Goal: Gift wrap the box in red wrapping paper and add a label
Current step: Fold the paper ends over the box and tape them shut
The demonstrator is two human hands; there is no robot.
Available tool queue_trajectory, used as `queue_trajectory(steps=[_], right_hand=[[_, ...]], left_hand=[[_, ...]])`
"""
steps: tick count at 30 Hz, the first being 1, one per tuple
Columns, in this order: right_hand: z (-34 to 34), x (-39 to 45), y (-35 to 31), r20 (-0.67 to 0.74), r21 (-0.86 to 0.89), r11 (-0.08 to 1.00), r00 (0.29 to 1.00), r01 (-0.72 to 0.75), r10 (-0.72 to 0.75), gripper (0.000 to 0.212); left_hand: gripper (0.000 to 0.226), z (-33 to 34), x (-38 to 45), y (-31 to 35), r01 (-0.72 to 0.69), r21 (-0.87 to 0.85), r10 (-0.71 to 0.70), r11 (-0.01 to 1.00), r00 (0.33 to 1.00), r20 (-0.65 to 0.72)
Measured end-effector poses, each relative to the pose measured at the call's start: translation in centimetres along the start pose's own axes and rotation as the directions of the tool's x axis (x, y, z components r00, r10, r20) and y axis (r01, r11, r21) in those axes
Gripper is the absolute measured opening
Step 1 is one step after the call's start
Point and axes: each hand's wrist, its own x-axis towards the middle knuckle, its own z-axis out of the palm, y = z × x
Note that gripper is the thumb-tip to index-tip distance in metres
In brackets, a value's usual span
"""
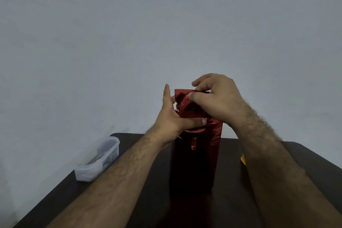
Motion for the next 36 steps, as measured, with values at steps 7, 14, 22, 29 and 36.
queue_trajectory(steps=[7,14,22,29,36], right_hand=[[-1.5,0.0,-1.1,-0.012,-0.078,0.993,0.996,-0.09,0.09,0.019],[-2.8,-0.4,-1.1,-0.078,-0.103,0.967,0.971,-0.233,0.226,0.037],[-2.2,-0.2,-1.3,-0.156,-0.189,0.968,0.978,-0.168,0.139,0.013],[-3.6,-0.1,0.1,-0.22,-0.238,0.97,0.975,-0.056,0.002,0.036],[-4.5,-0.5,2.9,0.191,-0.062,0.998,0.981,-0.015,0.027,0.025]], left_hand=[[0.146,2.2,-0.4,0.8,0.008,0.065,-0.01,0.998,0.999,0.034],[0.164,1.8,-0.9,1.7,0.062,0.056,-0.061,0.996,0.998,-0.026],[0.172,3.1,-1.6,2.8,-0.015,0.243,0.004,0.97,0.999,0.045],[0.159,1.1,-0.5,2.5,0.109,0.14,-0.111,0.984,0.994,0.008],[0.159,0.5,-0.1,1.6,0.175,0.016,-0.174,0.985,0.984,-0.023]])
